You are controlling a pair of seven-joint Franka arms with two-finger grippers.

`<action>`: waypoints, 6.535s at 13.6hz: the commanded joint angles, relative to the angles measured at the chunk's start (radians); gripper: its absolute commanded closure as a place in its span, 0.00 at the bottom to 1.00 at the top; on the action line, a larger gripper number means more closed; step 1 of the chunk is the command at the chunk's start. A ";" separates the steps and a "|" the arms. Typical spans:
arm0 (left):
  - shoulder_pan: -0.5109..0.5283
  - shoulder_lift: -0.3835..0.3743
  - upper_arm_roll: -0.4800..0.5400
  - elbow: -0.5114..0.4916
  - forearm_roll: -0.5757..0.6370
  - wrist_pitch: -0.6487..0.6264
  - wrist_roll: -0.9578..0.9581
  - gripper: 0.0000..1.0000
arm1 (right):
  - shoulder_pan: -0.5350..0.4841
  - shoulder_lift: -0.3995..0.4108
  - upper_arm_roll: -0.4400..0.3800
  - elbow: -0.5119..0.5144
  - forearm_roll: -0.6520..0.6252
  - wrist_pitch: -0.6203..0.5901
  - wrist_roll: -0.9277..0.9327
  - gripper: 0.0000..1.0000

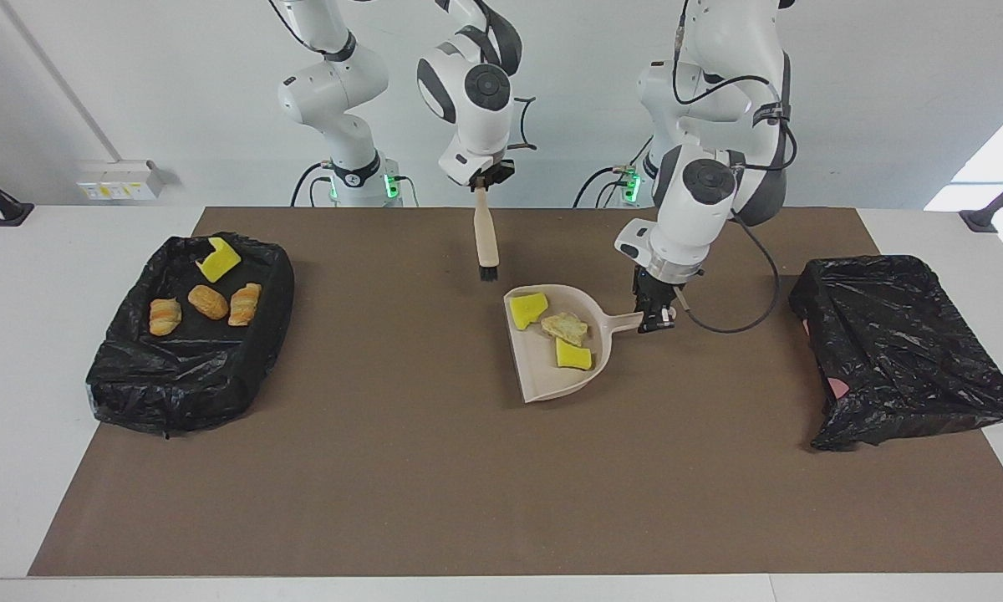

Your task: Sweep and dump trash in bin

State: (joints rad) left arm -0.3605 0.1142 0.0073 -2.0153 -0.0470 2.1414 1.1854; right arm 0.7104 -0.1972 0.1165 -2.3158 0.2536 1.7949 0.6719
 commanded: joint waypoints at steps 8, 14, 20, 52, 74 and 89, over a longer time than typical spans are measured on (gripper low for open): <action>0.244 -0.005 0.007 0.377 -0.050 -0.399 0.256 1.00 | 0.089 0.108 0.003 -0.106 0.012 0.257 0.040 1.00; 0.418 0.009 0.007 0.454 0.002 -0.471 0.452 1.00 | 0.075 0.142 0.000 -0.094 0.012 0.282 -0.011 0.19; 0.644 0.027 0.013 0.470 0.149 -0.446 0.663 1.00 | -0.027 0.190 -0.003 0.021 -0.083 0.288 -0.018 0.00; 0.370 -0.117 0.005 0.261 0.547 -0.552 -0.456 1.00 | -0.621 0.108 -0.273 0.802 -0.298 -0.318 -0.679 0.00; -0.337 0.189 0.002 0.265 -0.082 -0.046 -1.813 1.00 | -0.631 0.067 -0.256 0.747 -0.272 -0.322 -0.710 0.00; -0.184 0.171 0.022 0.315 -0.074 -0.017 -1.810 0.00 | -0.631 0.067 -0.250 0.751 -0.261 -0.324 -0.706 0.00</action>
State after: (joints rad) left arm -0.6015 0.2934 0.0297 -1.7304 -0.1196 2.1566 -0.6447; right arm 0.0854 -0.1121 -0.1400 -1.5514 -0.0073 1.4832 -0.0381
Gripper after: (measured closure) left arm 0.000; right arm 0.000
